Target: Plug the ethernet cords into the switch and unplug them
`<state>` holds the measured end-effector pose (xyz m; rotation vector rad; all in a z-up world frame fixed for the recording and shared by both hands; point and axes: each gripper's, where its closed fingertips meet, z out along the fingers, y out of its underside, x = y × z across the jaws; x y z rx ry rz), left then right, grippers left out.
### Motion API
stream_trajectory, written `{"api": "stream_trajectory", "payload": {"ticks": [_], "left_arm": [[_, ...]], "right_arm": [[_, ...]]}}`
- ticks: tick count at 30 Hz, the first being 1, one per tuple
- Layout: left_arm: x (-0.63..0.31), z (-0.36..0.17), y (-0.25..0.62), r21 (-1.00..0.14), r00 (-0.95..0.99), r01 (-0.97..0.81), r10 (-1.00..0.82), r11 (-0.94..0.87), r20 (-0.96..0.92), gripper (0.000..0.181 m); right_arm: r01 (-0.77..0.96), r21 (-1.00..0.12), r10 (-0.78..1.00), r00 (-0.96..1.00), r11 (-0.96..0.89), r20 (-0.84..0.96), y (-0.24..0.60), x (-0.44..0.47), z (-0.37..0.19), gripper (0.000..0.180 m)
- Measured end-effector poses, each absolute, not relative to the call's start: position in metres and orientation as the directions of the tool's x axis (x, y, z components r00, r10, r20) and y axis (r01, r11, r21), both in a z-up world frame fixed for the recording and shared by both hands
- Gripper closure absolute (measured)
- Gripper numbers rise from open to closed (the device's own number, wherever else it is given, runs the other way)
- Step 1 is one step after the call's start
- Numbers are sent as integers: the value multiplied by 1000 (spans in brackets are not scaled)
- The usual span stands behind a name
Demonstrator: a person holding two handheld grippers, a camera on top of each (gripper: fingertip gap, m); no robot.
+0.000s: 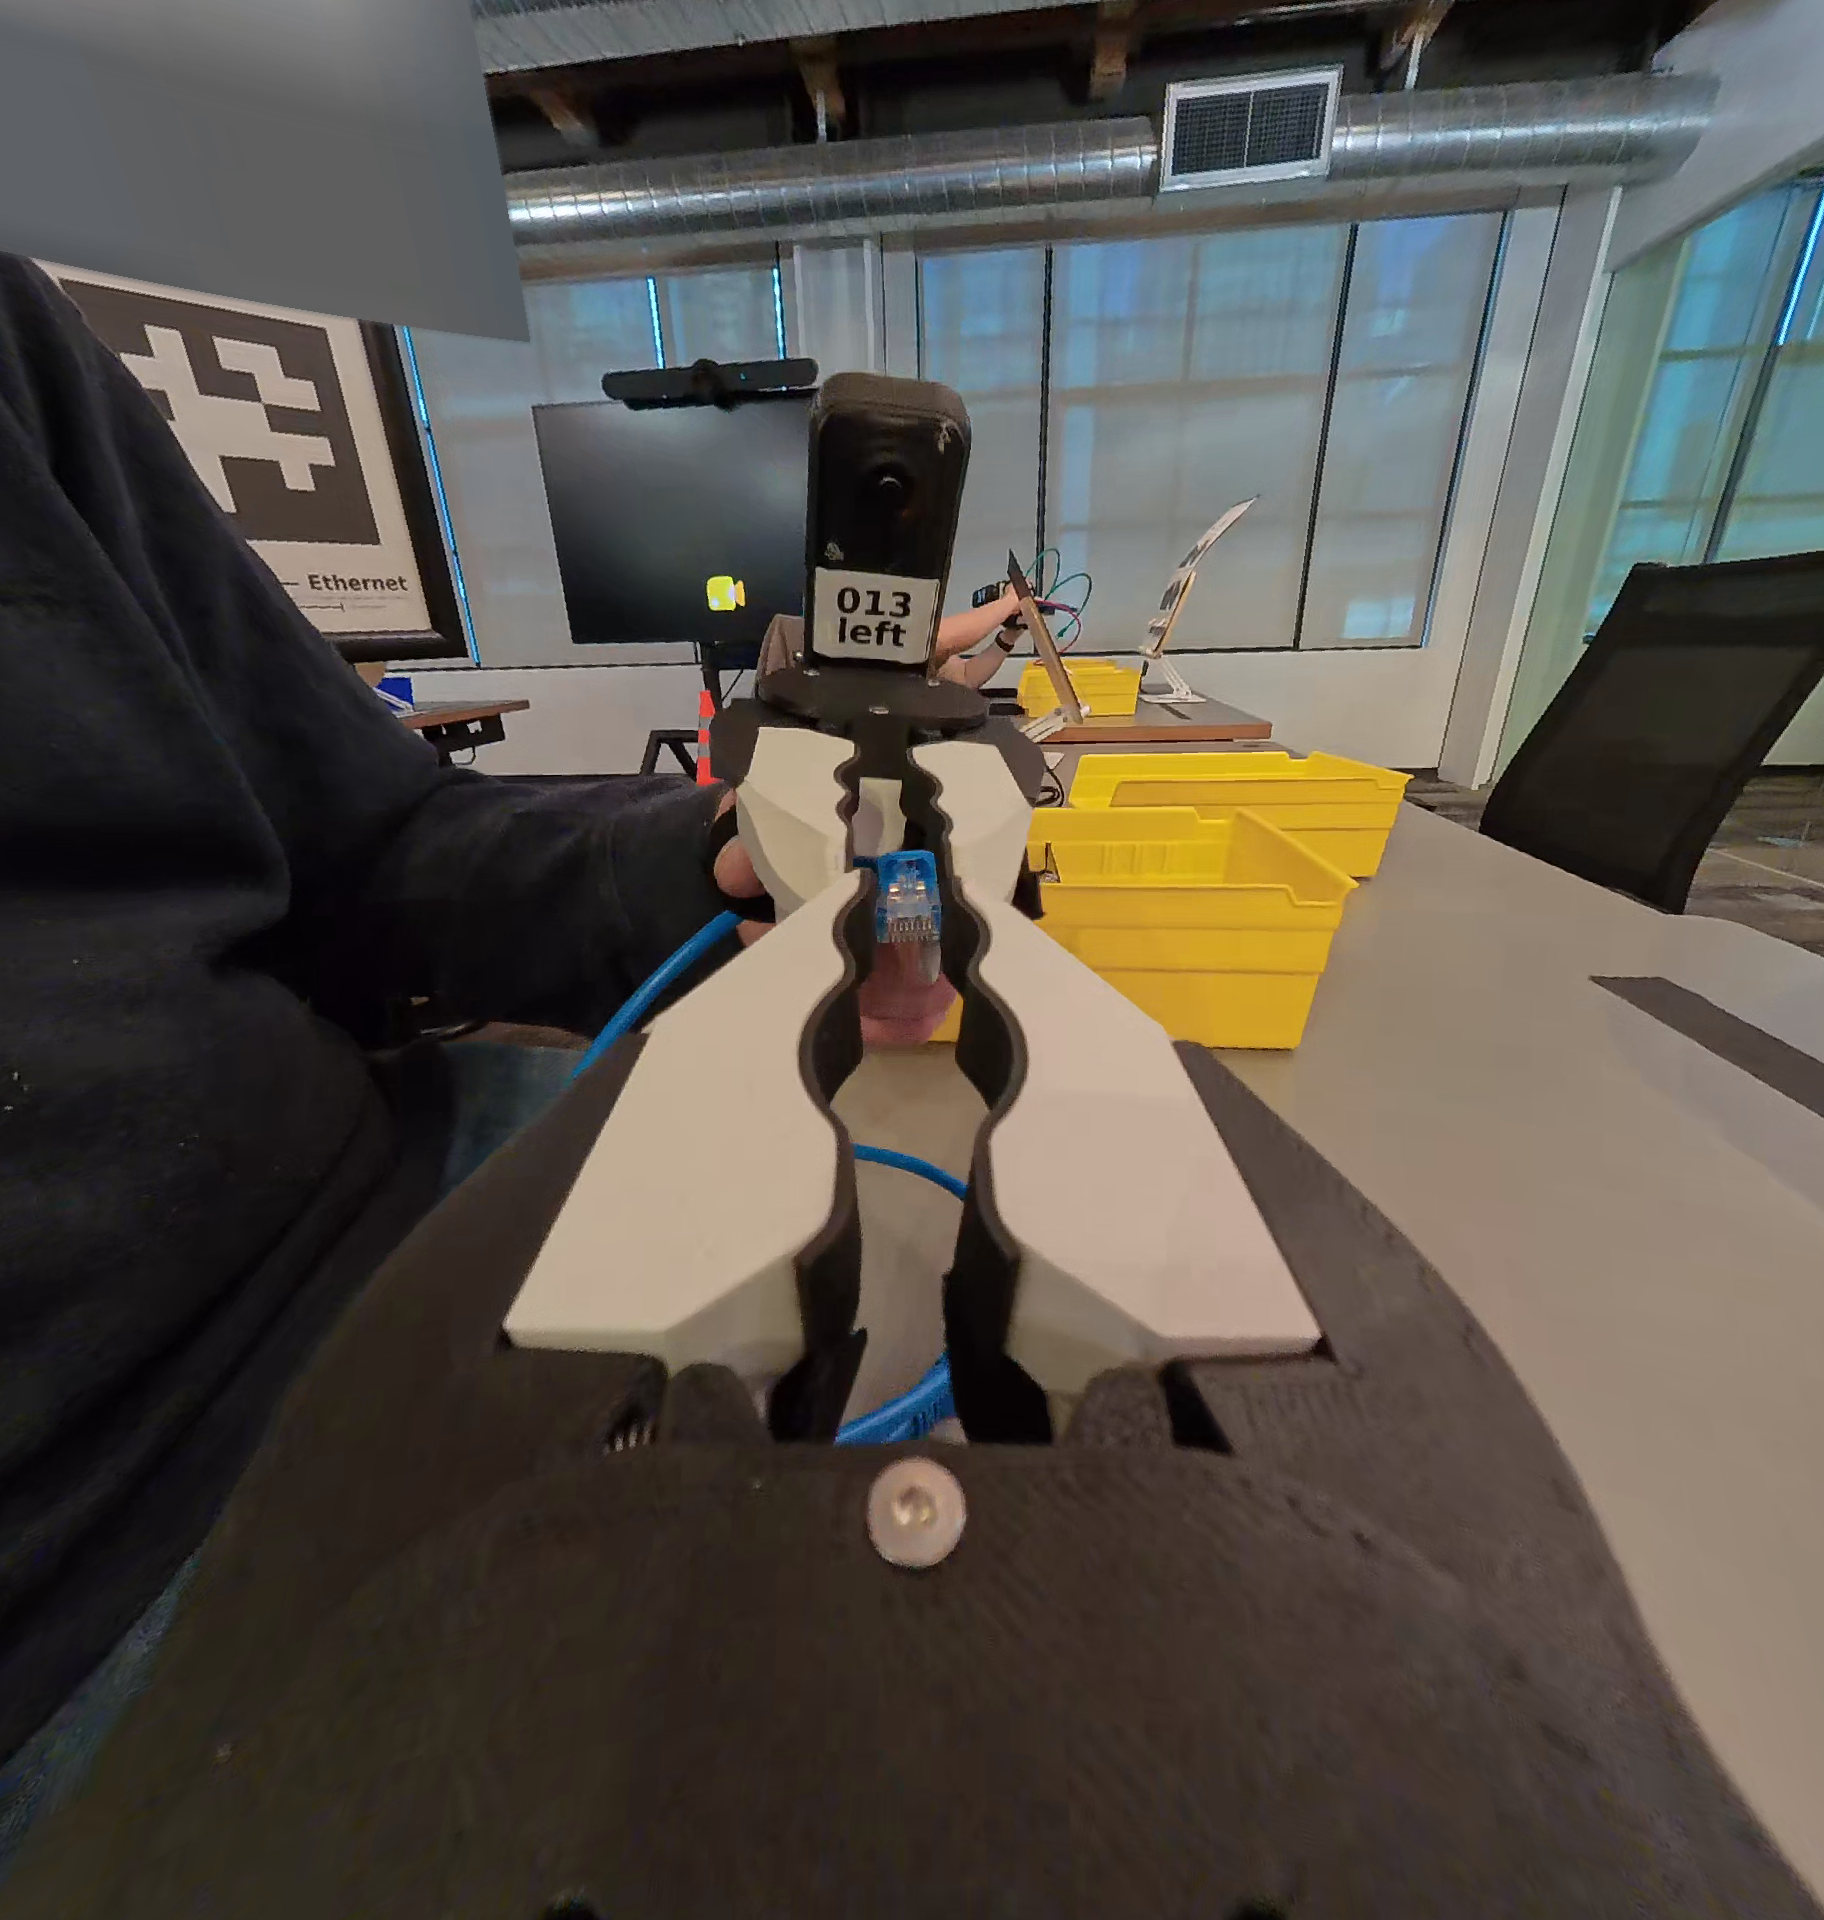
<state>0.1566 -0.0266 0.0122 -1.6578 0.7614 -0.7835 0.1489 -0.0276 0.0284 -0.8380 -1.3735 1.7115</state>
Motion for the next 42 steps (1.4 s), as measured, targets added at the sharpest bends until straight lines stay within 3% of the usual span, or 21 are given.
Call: {"api": "stream_trajectory", "payload": {"ticks": [3, 24, 29, 33, 37, 42], "left_arm": [[157, 13, -24, -979, 583, -71, -804, -192, 115, 168], [168, 32, -25, -991, 589, 91, -797, -94, 130, 168], [168, 27, -26, -990, 572, -35, -815, -134, 90, 169], [163, 17, -26, -973, 569, -165, -821, -163, 41, 169], [159, 17, -27, -968, 562, -166, -825, -187, 63, 169], [158, 16, -29, -955, 555, -217, -830, -204, 51, 169]], "right_arm": [[-179, -974, 870, -491, -137, -32, -27, 151, 30, 169], [-257, -944, 850, -525, -206, -43, -27, 162, 44, 170], [-220, -962, 856, -517, -162, -26, -28, 162, 38, 169], [-94, -990, 859, -510, -101, -39, -29, 157, 27, 169], [16, -1000, 883, -469, 27, 16, -27, 156, 15, 166], [1, -999, 892, -450, 45, 40, -25, 159, 19, 166]]}}
